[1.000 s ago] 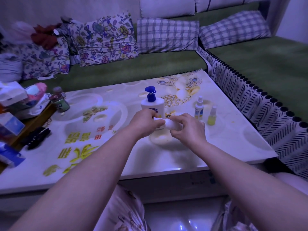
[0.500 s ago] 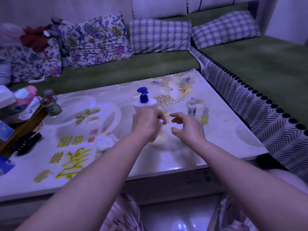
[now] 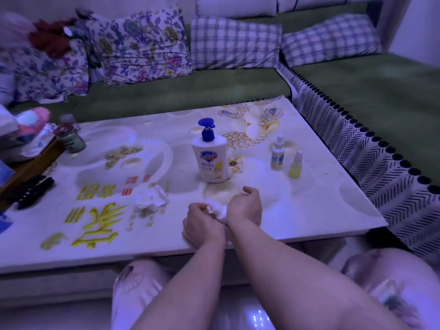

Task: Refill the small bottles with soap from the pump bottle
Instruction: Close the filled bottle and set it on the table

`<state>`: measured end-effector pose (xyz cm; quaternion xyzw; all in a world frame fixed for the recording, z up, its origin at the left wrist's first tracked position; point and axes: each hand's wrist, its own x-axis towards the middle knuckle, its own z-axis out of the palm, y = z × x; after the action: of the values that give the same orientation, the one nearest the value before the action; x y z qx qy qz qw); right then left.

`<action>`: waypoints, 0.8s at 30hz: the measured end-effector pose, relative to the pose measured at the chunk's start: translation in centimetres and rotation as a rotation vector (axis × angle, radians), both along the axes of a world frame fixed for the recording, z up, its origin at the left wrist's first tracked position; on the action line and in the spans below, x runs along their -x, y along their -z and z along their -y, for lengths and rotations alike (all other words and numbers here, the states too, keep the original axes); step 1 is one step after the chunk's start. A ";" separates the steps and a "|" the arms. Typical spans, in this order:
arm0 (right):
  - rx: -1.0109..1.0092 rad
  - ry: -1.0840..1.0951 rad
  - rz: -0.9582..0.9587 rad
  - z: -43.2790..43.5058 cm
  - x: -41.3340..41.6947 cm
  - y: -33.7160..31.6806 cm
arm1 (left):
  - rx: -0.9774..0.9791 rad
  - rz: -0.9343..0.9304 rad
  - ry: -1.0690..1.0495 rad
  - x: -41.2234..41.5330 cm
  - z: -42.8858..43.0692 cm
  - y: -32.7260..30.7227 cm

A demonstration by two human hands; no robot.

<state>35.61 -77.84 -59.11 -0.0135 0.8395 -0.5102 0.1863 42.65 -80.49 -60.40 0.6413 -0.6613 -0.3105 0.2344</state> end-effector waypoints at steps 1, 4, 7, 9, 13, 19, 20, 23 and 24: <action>0.004 -0.017 0.004 0.6 0.3 0.0 | -0.004 -0.017 0.009 0.2 0.1 0.0; -0.020 -0.094 -0.042 1.9 2.3 -0.9 | 0.061 -0.045 0.060 1.2 1.6 -1.4; -0.053 -0.129 -0.114 2.3 4.0 -1.6 | 0.146 0.015 0.151 2.6 2.9 -2.3; -0.074 -0.116 -0.114 2.2 4.6 -1.5 | 0.166 0.123 0.243 3.1 3.3 -2.2; -0.117 -0.134 -0.119 1.9 5.2 -0.5 | 0.190 0.191 0.282 3.7 3.7 -1.0; -0.116 -0.183 -0.114 1.0 5.8 0.4 | 0.183 0.182 0.286 3.9 3.6 -1.5; -0.118 -0.187 -0.111 0.9 5.8 0.5 | 0.177 0.194 0.297 3.8 3.6 -1.6; -0.110 -0.202 -0.092 0.8 5.6 0.7 | 0.153 0.197 0.309 3.9 3.4 -1.7; -0.106 -0.203 -0.085 0.7 5.6 0.7 | 0.144 0.195 0.308 3.8 3.3 -1.9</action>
<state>30.03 -78.58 -59.77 -0.1103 0.8667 -0.4426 0.2018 38.82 -83.82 -58.53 0.5414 -0.7916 -0.2310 0.1640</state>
